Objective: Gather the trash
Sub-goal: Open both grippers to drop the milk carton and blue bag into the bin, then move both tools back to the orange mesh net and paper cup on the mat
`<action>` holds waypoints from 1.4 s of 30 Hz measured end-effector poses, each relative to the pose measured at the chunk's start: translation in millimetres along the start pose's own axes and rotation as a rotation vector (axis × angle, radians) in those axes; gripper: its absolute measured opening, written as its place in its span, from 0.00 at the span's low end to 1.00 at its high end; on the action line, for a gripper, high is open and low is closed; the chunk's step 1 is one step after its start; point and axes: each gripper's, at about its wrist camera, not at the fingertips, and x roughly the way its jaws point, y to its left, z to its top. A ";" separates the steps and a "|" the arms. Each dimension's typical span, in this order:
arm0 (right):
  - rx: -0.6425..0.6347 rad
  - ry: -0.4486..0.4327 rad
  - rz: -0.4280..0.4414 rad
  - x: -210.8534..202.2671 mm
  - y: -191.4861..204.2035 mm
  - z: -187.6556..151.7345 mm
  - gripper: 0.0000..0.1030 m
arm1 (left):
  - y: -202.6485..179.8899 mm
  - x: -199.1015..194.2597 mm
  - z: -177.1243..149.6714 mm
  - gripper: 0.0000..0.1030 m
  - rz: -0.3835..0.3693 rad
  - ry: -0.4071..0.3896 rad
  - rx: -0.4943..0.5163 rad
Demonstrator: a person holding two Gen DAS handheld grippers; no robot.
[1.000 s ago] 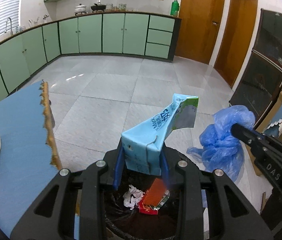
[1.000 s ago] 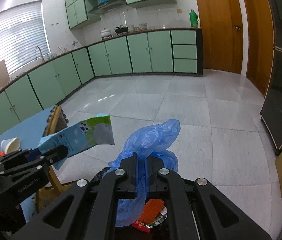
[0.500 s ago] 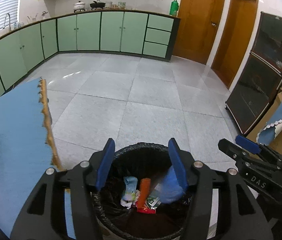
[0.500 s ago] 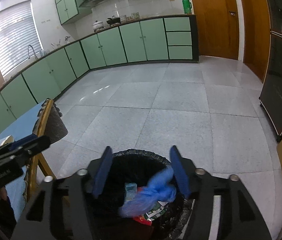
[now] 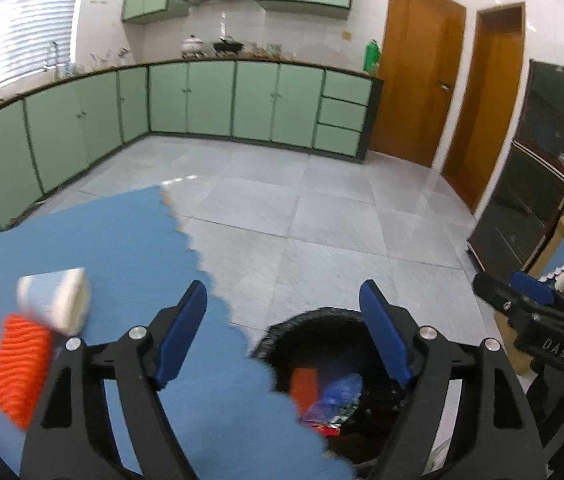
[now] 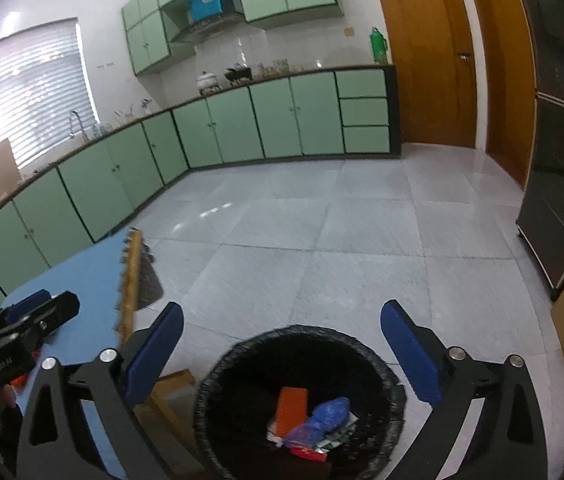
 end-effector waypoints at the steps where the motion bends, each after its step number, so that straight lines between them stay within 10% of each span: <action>1: -0.008 -0.007 0.007 -3.0 7.6 0.8 0.94 | 4.8 -6.3 -0.2 0.76 0.012 -0.007 -0.002; 18: -0.146 -0.046 0.122 -11.7 135.9 -21.9 0.94 | 157.1 -80.6 -35.7 0.79 0.333 -0.021 -0.101; 42: -0.200 0.019 0.154 22.6 186.2 -44.8 0.94 | 206.7 -29.3 -74.8 0.64 0.337 0.182 -0.198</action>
